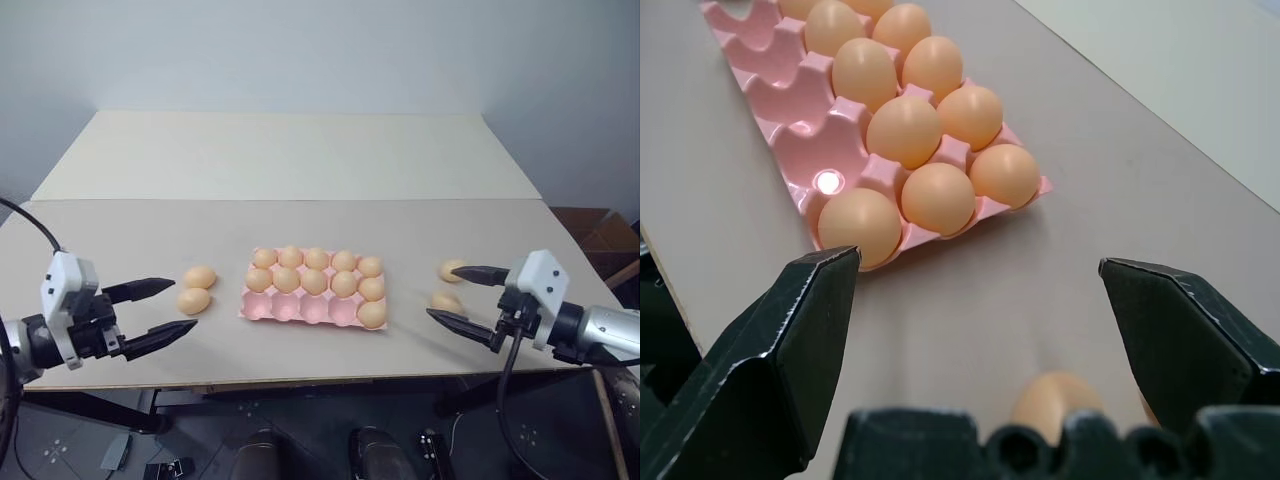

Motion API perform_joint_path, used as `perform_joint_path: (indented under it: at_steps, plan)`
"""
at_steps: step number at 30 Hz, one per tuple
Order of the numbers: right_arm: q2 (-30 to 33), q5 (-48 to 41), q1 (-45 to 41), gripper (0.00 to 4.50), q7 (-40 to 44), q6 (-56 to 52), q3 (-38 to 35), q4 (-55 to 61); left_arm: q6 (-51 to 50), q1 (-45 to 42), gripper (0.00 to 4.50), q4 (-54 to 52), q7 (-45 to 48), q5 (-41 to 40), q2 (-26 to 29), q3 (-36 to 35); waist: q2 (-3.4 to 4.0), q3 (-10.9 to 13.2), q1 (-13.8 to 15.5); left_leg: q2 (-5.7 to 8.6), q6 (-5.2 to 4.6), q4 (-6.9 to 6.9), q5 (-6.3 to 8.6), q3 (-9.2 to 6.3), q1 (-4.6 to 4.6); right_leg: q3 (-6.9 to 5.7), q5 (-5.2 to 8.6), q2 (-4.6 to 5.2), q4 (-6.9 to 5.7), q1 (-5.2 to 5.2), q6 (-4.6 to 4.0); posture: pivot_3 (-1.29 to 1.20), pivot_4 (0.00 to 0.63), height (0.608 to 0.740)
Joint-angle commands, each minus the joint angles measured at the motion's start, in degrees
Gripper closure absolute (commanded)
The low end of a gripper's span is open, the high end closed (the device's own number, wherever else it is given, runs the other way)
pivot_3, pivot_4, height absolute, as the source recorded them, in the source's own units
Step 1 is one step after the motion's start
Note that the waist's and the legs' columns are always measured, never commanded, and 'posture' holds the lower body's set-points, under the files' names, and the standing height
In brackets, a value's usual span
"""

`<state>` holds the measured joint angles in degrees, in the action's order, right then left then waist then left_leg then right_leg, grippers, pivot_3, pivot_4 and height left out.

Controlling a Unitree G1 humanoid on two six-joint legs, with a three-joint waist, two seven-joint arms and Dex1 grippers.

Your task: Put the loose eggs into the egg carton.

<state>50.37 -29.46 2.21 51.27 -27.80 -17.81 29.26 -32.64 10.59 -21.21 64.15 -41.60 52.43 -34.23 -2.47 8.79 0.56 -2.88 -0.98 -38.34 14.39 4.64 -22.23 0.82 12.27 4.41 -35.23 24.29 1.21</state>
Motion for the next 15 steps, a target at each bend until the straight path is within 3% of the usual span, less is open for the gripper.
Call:
perform_joint_path:
  at_steps: [1,7,15]
  plan:
    - [1.33,-0.56,0.69,0.0,0.89,0.31,-3.45,0.52,0.65,-0.96,0.01,0.69,-0.44,0.07,0.87,-1.61,0.0,0.0,0.01,0.0,0.0,0.0,0.0,0.0,0.0,0.0,0.0,0.0,0.0,0.0,0.0,0.0,0.15,0.74]
    - [2.02,3.2,0.72,0.0,-0.59,-0.47,-0.49,-2.7,-1.26,-1.7,0.01,0.06,2.42,-3.4,1.79,-1.6,-0.01,-0.01,0.0,0.01,0.0,0.0,0.0,0.01,0.0,0.01,0.0,0.01,0.01,-0.01,0.01,0.0,0.15,0.74]
    - [1.78,12.38,-6.96,0.0,-6.05,-5.19,10.91,-11.98,-0.06,-2.98,0.01,0.14,6.02,-3.46,2.58,0.29,0.02,-0.01,-0.43,0.01,0.0,0.0,0.0,0.06,0.01,0.04,0.03,0.0,-0.06,0.04,-0.07,0.0,0.15,0.74]
